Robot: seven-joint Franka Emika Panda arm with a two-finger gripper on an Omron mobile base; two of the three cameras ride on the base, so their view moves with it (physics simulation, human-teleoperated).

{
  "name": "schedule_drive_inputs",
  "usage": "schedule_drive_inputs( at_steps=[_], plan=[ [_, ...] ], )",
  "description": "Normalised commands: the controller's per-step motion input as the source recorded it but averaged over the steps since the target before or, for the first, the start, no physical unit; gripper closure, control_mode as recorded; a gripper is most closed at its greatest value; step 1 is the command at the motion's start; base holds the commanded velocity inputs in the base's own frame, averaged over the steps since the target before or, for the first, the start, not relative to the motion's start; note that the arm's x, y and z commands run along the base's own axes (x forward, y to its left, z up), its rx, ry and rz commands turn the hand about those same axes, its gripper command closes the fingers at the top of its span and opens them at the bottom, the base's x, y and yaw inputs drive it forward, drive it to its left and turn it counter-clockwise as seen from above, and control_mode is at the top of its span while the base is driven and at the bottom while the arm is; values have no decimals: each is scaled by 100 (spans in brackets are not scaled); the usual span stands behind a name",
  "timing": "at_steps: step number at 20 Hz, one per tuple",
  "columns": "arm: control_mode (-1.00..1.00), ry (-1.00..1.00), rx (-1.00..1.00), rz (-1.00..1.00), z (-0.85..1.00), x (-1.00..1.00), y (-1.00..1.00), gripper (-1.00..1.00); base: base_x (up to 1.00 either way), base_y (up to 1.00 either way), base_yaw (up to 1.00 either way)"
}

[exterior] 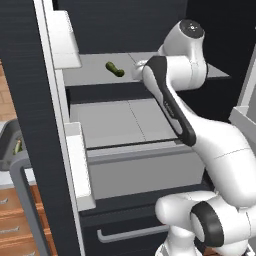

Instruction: Place one squash and one fish in each tupperware on the nearby counter, to pack two identical lunches.

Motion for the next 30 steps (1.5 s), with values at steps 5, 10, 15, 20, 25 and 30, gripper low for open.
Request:
schedule_drive_inputs(
  at_steps=[5, 10, 15, 20, 25, 30],
  plan=[
    [-100, 3, 0, 1, 0, 94, 43, -100, 0, 0, 0],
    [-100, 3, 0, 4, 0, 80, 41, -100, 0, 0, 0],
    [-100, 3, 0, 4, 0, 76, 36, -100, 0, 0, 0],
    [-100, 7, 0, 3, -14, 81, 25, -100, 0, 0, 0],
    [-100, 6, 0, 1, -27, 67, 20, -100, 0, 0, 0],
    [-100, 6, -2, 0, -39, 51, 30, 100, 0, 0, 0]
  ],
)
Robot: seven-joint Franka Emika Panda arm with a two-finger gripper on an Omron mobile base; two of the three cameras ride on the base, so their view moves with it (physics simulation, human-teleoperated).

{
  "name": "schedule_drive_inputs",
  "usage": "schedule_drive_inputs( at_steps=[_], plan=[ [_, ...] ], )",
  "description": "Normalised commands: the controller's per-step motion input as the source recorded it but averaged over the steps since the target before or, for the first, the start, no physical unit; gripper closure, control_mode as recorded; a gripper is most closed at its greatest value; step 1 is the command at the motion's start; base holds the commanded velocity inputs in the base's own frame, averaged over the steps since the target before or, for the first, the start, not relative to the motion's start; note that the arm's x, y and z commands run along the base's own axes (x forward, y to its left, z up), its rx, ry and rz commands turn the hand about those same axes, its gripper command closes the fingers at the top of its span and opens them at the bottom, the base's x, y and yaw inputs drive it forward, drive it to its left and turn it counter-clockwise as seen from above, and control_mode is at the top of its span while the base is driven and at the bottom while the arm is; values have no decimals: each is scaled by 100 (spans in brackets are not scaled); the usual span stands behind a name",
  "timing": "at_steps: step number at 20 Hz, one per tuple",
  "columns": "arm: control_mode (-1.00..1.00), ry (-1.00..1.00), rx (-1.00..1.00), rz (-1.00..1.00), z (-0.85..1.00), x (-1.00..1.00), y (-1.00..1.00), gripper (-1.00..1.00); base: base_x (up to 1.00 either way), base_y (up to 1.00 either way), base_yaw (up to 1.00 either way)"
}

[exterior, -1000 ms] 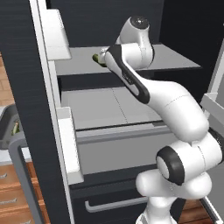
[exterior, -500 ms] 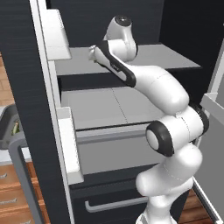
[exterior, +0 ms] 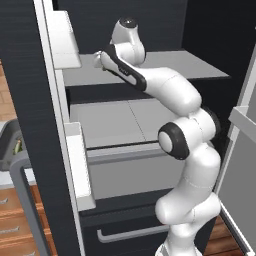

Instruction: Place one squash and one fish in each tupperware on the nearby counter, to pack two identical lunches.

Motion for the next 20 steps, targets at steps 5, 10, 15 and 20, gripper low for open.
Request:
schedule_drive_inputs(
  at_steps=[5, 10, 15, 20],
  plan=[
    [-100, 6, -8, -1, -67, 6, 20, 100, 0, 0, 0],
    [-100, 1, -8, -9, -78, -37, -46, 100, 0, 0, 0],
    [-100, 0, -2, -19, -86, -87, -100, 100, 0, 0, 0],
    [-100, -10, -1, -17, -97, -100, -84, 100, 0, 0, 0]
  ],
)
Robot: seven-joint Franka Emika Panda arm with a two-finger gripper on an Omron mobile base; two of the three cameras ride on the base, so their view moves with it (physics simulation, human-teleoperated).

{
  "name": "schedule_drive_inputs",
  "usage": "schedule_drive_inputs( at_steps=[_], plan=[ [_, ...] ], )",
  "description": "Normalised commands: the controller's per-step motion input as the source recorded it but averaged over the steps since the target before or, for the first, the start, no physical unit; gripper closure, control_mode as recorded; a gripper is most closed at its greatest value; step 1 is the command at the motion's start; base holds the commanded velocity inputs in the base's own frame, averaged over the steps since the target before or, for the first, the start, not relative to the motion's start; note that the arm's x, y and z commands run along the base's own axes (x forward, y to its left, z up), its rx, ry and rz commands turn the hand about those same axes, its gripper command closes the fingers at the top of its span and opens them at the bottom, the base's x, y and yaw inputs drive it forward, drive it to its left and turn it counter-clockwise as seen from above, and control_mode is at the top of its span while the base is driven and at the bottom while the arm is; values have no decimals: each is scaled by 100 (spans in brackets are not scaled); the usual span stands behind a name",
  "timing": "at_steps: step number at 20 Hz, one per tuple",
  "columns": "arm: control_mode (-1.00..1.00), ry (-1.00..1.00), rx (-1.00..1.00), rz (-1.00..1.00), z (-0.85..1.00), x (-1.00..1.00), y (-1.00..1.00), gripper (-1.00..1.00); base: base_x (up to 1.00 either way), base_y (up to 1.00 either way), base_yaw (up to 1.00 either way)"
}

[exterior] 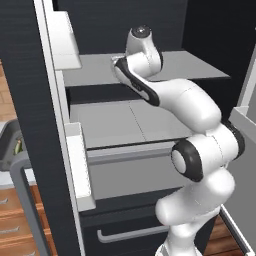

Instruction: Place one squash and one fish in each tupperware on the nearby counter, to pack two identical lunches.

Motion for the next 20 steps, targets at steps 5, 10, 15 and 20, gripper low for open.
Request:
schedule_drive_inputs(
  at_steps=[5, 10, 15, 20],
  plan=[
    [-100, -15, 0, -1, -15, -100, -56, 100, 0, 0, 0],
    [-100, 1, 0, 0, 53, -100, -47, 100, 0, 0, 0],
    [-100, 27, -4, 0, 78, -100, -20, 100, 0, 0, 0],
    [-100, 58, -12, -1, 84, -100, -20, 100, 0, 0, 0]
  ],
)
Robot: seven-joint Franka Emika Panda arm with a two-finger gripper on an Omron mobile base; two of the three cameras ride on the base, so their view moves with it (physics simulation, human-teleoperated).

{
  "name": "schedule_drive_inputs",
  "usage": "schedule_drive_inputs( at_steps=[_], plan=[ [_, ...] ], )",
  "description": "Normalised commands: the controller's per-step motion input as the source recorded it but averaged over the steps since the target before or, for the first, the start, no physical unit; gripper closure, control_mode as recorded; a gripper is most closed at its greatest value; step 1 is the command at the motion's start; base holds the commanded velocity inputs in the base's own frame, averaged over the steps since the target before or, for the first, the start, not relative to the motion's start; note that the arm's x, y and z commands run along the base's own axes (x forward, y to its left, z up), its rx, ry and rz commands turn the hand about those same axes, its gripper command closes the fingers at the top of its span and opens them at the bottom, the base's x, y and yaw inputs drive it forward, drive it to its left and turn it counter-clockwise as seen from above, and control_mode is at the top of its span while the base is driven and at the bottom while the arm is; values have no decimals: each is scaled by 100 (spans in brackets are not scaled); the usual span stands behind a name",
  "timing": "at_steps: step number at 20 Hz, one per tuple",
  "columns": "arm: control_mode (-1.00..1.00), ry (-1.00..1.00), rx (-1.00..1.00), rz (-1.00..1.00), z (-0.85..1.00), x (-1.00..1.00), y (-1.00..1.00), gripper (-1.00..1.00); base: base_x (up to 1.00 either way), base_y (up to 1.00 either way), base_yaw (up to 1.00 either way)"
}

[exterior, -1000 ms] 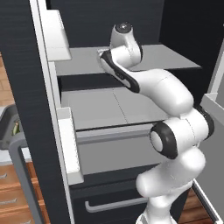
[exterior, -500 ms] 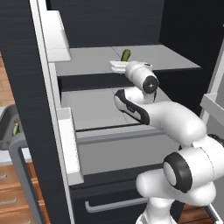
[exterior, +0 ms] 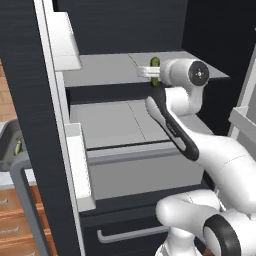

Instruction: Place one squash and one fish in each tupperware on the nearby counter, to pack two identical lunches.

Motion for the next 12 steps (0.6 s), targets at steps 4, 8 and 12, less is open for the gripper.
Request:
schedule_drive_inputs(
  at_steps=[4, 8, 12],
  plan=[
    [-100, 71, -19, 0, 30, -100, -16, 100, 0, 0, 0],
    [-100, 53, -25, 0, -54, -59, 8, 100, 0, 0, 0],
    [-100, -2, -13, 0, -96, -43, 4, 100, 0, 0, 0]
  ],
)
